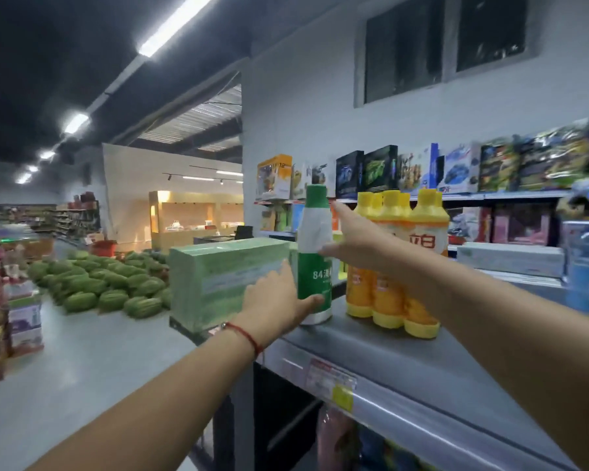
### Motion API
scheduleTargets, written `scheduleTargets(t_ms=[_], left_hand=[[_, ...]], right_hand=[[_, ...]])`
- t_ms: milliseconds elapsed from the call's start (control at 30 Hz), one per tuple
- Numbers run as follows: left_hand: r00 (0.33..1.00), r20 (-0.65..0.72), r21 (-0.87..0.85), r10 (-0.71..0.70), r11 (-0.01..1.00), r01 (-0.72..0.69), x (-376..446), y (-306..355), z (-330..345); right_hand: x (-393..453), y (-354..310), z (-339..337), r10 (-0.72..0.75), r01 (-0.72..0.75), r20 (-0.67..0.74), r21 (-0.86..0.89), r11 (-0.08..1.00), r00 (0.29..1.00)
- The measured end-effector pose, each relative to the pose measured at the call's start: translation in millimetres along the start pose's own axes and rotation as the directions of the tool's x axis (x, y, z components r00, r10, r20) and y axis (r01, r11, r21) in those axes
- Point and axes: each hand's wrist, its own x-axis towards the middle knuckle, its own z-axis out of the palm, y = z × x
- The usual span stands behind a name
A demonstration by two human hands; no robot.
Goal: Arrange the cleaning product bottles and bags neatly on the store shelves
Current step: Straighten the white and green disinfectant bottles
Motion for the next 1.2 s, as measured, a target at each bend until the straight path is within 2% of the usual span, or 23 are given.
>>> scheduleTargets(t_ms=[100, 200, 267, 467, 567, 633, 733, 767, 867, 1000, 1100, 1200], left_hand=[[0.997, 0.034, -0.292, 0.075, 0.954, -0.062, 36.9, -10.1, 23.4], [0.982, 0.070, -0.615, 0.176, 0.783, -0.096, 49.5, -12.1, 40.3], [0.970, 0.072, -0.740, 0.231, 0.664, -0.104, 54.0, -16.5, 46.1], [0.902, -0.038, -0.928, 0.430, 0.320, -0.192, 19.1, -31.7, 20.1], [0.822, -0.112, -0.970, 0.558, 0.118, -0.212, -23.4, -35.4, 5.0], [0.782, -0.110, -0.990, 0.614, -0.001, -0.138, -56.0, -36.3, 7.1], [0.670, -0.051, -0.992, 0.741, -0.113, 0.050, -105.8, -28.7, 24.2], [0.626, -0.029, -0.986, 0.779, -0.126, 0.111, -123.1, -24.8, 31.4], [0.560, 0.093, -0.935, 0.823, -0.121, 0.333, -180.7, -8.3, 57.5], [0.435, 0.339, -0.789, 0.835, 0.000, 0.614, -265.4, 7.5, 83.0], [0.253, 0.489, -0.614, 0.834, 0.124, 0.779, -322.2, 12.5, 91.3], [0.060, 0.577, -0.457, 0.814, 0.261, 0.850, -374.3, 16.0, 97.7]], right_hand=[[30.9, -0.8, 17.9, 0.095, -0.093, 0.001, 0.209, 0.973, 0.995], [44.3, 3.6, 35.7, 0.159, -0.145, -0.012, 0.347, 0.927, 0.987], [42.4, 4.1, 42.3, 0.190, -0.160, -0.034, 0.409, 0.898, 0.981], [-3.9, -25.3, 26.7, 0.213, -0.124, -0.120, 0.510, 0.851, 0.970], [-56.0, -34.5, 31.2, 0.233, -0.103, -0.111, 0.664, 0.740, 0.966], [-100.3, -39.1, 49.0, 0.249, -0.064, -0.134, 0.756, 0.652, 0.959], [-176.4, -41.4, 77.0, 0.335, 0.047, -0.315, 0.786, 0.616, 0.888], [-201.6, -42.7, 84.3, 0.381, 0.065, -0.367, 0.788, 0.612, 0.849], [-275.6, -48.3, 103.1, 0.553, 0.044, -0.477, 0.782, 0.621, 0.683], [-362.4, -59.6, 135.2, 0.692, -0.090, -0.562, 0.744, 0.662, 0.453], [-421.2, -68.1, 162.3, 0.764, -0.147, -0.569, 0.765, 0.628, 0.303], [-479.0, -78.4, 185.2, 0.860, -0.076, -0.486, 0.862, 0.500, 0.153]])
